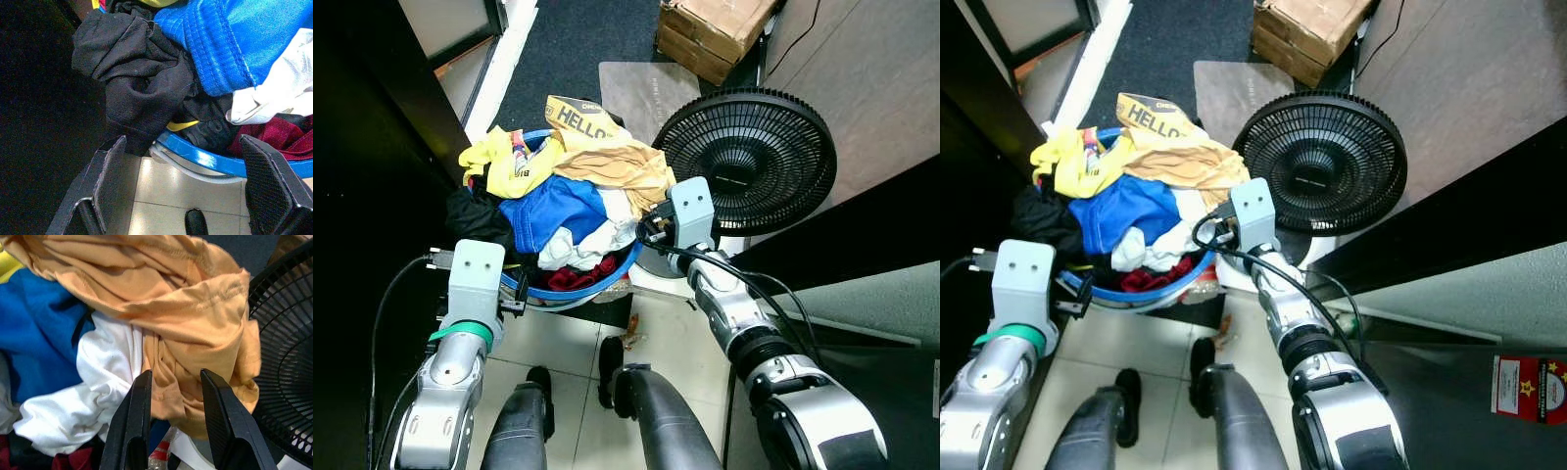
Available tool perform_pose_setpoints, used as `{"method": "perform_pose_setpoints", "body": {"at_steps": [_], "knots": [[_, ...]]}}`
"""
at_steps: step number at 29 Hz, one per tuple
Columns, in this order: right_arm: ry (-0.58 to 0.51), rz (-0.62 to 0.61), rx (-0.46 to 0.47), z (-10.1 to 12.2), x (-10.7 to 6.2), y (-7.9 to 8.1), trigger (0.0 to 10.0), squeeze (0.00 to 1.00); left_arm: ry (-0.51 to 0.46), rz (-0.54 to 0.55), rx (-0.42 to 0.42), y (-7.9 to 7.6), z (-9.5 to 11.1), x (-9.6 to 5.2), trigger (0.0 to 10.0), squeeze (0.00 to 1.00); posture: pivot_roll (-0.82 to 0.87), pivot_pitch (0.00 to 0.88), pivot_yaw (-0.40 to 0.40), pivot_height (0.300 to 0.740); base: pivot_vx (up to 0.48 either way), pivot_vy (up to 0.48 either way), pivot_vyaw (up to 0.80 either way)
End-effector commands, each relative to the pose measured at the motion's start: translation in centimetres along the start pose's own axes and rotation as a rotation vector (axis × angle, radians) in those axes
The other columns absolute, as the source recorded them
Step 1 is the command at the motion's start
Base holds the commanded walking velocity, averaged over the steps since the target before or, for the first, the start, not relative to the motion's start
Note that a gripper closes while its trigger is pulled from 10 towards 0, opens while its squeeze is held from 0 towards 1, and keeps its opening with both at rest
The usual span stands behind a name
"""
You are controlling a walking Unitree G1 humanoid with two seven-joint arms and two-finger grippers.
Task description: Clothes washing
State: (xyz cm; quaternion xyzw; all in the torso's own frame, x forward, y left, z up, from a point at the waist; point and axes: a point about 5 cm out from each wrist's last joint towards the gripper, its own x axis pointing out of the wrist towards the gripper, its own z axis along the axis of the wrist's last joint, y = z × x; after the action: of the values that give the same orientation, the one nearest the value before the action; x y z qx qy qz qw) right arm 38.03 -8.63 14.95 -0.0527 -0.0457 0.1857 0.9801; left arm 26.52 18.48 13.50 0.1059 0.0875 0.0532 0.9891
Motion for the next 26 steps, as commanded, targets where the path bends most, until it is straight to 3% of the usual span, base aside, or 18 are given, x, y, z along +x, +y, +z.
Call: {"method": "perform_pose_setpoints", "body": {"at_steps": [1,8,11,14,20,23,26], "knots": [[0.045,-0.002,0.02,-1.2,-0.4,0.1,10.0,0.0,0.055,-0.003,0.004,-0.2,-1.1,-0.5,10.0,0.0,0.02,0.563,-0.127,0.74,0.0,0.0,0.0],[0.063,-0.009,0.006,-1.1,0.0,0.5,10.0,0.0,0.059,0.013,0.001,0.0,-1.0,-1.0,10.0,0.0,0.04,0.585,-0.146,0.74,0.0,0.0,0.0],[0.0,-0.074,-0.067,0.7,0.9,0.3,10.0,0.0,0.074,0.04,-0.001,0.5,-1.3,-1.8,10.0,0.0,0.07,0.605,-0.155,0.74,0.0,0.0,0.0],[-0.106,-0.139,-0.198,3.0,1.6,0.0,10.0,0.0,0.089,0.064,0.002,1.1,-1.4,-2.7,10.0,0.0,0.09,0.621,-0.154,0.74,0.0,0.0,0.0],[-0.134,-0.145,-0.229,4.0,2.1,0.5,10.0,0.0,0.105,0.071,0.007,1.3,-1.6,-3.4,10.0,0.0,0.11,0.631,-0.151,0.74,0.0,0.0,0.0],[-0.134,-0.142,-0.232,4.1,2.2,0.7,10.0,0.0,0.11,0.072,0.008,1.3,-1.6,-3.6,10.0,0.0,0.11,0.631,-0.151,0.74,0.0,0.0,0.0],[-0.055,-0.094,-0.22,1.7,1.5,1.4,10.0,0.0,0.126,0.073,0.011,1.5,-1.7,-4.2,10.0,0.0,0.11,0.66,-0.15,0.74,0.0,0.0,0.0]]}}
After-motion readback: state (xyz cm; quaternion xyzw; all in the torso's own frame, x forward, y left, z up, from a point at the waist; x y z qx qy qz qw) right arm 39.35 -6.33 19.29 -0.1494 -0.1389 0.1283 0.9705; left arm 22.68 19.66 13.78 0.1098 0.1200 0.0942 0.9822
